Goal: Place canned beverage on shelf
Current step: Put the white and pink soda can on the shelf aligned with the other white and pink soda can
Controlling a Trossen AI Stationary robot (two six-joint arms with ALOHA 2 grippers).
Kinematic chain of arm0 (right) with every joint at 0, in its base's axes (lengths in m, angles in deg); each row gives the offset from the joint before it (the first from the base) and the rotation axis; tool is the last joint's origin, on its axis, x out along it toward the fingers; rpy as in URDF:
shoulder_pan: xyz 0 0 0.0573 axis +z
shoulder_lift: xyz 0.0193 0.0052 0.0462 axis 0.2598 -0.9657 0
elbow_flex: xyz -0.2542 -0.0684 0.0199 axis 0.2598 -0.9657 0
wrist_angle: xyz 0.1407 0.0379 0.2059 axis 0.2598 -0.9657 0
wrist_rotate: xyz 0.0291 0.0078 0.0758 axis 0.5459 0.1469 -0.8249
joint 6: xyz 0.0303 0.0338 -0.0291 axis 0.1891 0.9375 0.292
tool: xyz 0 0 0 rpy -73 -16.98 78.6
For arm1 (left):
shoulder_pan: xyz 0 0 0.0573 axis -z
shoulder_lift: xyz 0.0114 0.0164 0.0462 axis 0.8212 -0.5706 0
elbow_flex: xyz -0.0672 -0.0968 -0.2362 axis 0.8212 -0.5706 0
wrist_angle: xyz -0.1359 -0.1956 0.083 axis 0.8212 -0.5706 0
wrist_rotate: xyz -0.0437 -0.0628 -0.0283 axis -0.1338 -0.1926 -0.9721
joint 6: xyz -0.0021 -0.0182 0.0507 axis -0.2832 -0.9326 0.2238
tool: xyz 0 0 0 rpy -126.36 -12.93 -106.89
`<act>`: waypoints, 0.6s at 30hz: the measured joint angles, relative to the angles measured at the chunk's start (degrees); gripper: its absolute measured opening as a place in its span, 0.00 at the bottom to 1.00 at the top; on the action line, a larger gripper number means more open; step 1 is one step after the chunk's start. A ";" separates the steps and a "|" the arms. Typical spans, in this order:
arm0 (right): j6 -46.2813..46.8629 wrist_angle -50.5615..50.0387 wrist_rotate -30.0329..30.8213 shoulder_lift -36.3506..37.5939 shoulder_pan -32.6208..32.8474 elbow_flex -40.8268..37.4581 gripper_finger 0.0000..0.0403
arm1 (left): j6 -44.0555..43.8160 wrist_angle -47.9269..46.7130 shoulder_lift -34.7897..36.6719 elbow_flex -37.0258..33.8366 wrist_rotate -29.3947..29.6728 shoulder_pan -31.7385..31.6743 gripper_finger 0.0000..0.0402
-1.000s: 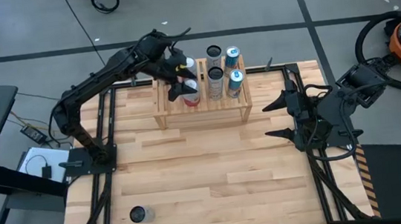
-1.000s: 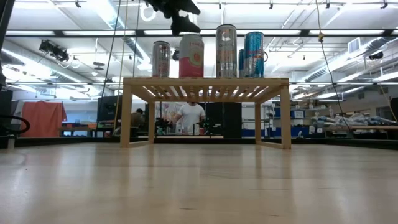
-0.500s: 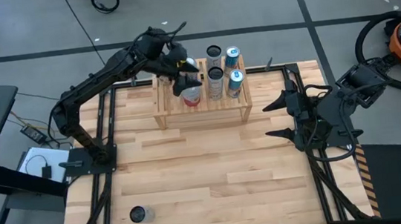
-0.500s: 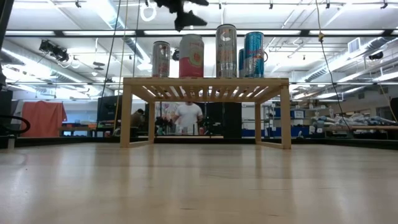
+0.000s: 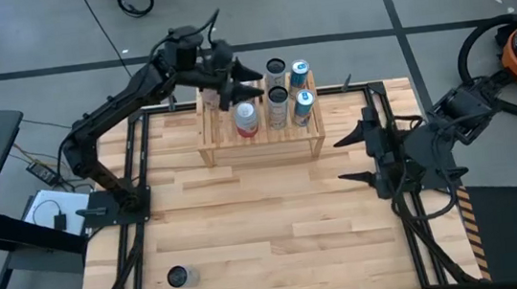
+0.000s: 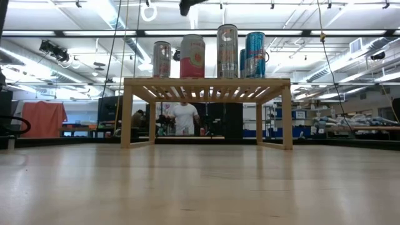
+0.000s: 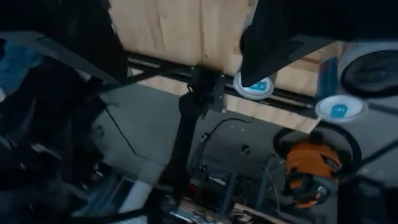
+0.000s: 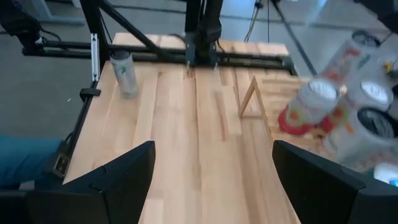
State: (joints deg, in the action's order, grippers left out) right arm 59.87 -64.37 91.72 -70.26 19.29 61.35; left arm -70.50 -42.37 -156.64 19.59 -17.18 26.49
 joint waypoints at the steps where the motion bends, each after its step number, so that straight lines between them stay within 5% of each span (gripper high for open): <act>1: -0.80 1.08 0.33 -0.39 -0.09 0.00 0.83 | 1.68 -0.53 0.60 0.00 -0.07 0.37 0.79; 10: -11.26 13.38 0.30 -4.01 -2.85 0.00 0.83 | 10.98 -4.17 6.49 0.00 1.37 2.59 0.79; 18: -19.12 27.16 -2.32 -5.11 -3.13 0.00 0.83 | 18.20 -17.53 9.76 0.00 8.33 2.70 0.79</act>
State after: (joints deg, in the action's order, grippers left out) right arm 40.75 -37.22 89.40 -75.37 16.16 61.35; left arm -52.30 -59.91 -146.89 19.59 -8.85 29.19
